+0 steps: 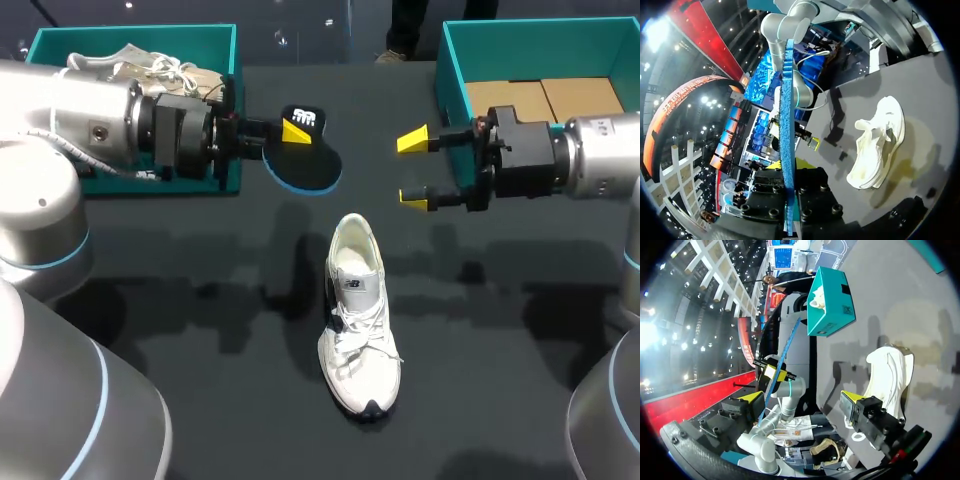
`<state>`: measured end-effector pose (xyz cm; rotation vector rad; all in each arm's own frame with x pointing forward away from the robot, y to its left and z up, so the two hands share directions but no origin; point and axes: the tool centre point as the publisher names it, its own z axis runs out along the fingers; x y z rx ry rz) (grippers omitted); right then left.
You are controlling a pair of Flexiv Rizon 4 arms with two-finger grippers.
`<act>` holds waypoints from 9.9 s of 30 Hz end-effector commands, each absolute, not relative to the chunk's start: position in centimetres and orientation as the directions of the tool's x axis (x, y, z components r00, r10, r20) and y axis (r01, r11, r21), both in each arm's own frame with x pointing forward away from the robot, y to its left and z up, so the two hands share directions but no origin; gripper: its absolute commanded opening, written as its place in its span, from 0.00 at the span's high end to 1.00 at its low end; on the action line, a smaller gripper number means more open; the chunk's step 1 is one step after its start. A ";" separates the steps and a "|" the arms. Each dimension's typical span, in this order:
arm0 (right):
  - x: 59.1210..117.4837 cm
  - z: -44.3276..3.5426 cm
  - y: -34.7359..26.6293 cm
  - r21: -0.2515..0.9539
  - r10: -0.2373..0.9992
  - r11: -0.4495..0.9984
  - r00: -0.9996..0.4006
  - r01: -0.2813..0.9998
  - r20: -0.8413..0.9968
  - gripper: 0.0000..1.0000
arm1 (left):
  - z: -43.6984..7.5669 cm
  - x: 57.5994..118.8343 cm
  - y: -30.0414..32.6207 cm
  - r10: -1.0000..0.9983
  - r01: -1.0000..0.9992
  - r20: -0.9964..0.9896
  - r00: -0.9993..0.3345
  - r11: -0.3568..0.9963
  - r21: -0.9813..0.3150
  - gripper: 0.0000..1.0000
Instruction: Take the shoe out of the shoebox, open the shoe tongue, remove and reinsert the insole, then place the shoe into the shoebox
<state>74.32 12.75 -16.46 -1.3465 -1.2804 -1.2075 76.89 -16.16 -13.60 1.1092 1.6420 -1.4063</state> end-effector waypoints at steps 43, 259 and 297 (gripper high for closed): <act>74.4 -16.1 18.4 0.130 0.106 0.037 -0.133 0.991 0.985 0.36 | -16.1 80.4 -22.5 0.081 0.999 -0.995 0.053 -0.003 0.053 1.00; 79.4 -26.7 17.4 0.809 0.032 -0.009 -0.808 0.588 0.588 1.00 | -35.7 75.1 -15.3 0.148 0.179 -0.104 -0.983 0.881 -0.438 0.00; 79.7 -27.5 17.3 0.886 0.000 -0.016 -0.886 0.464 0.464 1.00 | -36.0 75.1 -16.1 0.165 0.186 -0.086 -0.982 0.877 -0.443 0.00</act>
